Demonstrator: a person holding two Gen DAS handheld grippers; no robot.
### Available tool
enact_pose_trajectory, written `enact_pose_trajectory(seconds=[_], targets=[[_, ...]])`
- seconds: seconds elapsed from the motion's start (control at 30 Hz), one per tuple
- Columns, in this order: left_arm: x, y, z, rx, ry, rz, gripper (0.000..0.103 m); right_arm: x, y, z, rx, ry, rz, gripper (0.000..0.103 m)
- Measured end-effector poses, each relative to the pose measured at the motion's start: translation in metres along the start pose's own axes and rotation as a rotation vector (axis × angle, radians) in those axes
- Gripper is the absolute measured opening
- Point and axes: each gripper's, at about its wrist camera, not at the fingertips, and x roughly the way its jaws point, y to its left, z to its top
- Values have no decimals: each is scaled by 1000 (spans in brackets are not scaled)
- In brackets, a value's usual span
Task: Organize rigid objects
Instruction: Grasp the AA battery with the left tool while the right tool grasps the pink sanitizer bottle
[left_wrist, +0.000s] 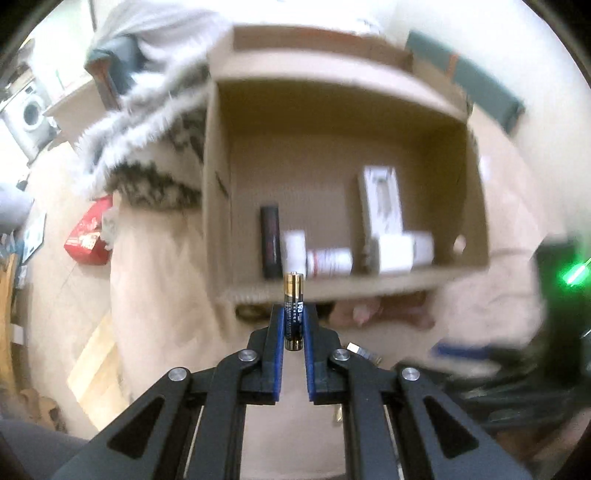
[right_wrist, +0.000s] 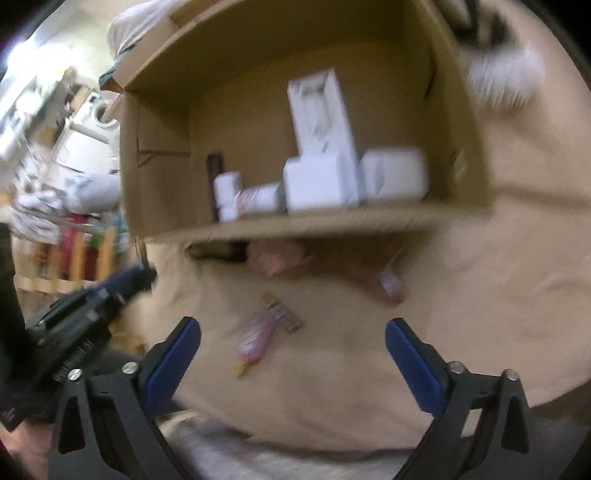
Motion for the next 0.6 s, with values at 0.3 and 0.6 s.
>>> enact_pose_trajectory(seconds=[0.3, 0.6], targets=[[1, 18, 6, -70, 8, -47, 9, 44, 16, -11, 58, 88, -7, 56], [13, 20, 0, -87, 52, -64, 9, 86, 42, -17, -21, 90, -193, 54]])
